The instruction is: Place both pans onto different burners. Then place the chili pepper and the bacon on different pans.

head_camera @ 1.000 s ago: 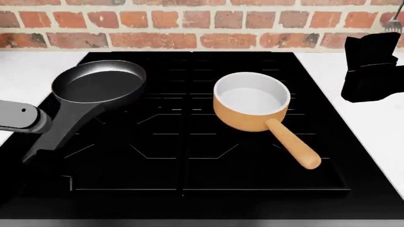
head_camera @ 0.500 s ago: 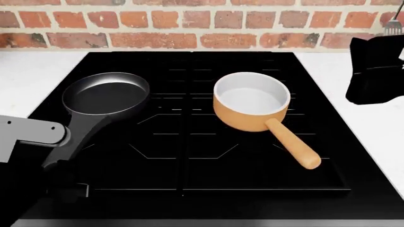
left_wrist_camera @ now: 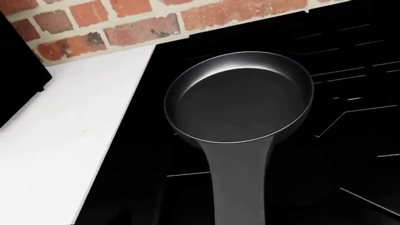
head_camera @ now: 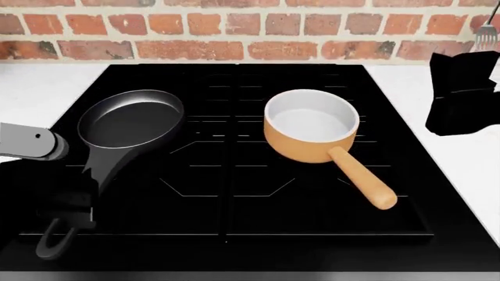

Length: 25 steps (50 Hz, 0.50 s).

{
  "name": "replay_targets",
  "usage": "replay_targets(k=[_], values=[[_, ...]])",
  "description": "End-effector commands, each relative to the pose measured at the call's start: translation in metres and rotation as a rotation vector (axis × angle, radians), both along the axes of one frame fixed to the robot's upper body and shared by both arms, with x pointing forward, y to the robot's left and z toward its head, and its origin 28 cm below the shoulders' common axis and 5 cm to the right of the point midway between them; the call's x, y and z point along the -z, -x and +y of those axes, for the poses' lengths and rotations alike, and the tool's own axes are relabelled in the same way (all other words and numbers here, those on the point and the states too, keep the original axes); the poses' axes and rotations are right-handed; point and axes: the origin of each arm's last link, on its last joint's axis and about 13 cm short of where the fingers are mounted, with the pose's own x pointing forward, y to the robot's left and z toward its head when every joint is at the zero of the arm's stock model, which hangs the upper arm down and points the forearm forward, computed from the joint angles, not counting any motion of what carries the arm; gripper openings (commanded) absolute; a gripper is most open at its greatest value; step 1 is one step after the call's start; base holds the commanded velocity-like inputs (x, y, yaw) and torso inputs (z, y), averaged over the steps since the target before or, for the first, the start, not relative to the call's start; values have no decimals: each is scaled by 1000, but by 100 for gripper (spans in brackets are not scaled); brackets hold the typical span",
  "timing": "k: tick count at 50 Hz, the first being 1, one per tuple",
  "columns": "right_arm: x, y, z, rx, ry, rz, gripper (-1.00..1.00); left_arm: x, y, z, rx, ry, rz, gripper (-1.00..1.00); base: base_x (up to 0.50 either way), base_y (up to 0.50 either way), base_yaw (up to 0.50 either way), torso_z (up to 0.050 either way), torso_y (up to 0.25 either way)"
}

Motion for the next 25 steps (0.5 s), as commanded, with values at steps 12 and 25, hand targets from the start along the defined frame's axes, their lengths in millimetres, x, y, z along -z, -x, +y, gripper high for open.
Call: replay_targets(k=[12, 25], values=[[-1, 3, -2, 6, -3, -5, 100, -43, 22, 4, 6, 69, -150, 100, 0, 0, 0, 0, 0], [-5, 9, 2, -27, 89, -43, 100, -79, 58, 3, 26, 117, -287, 100, 0, 0, 0, 0, 0]])
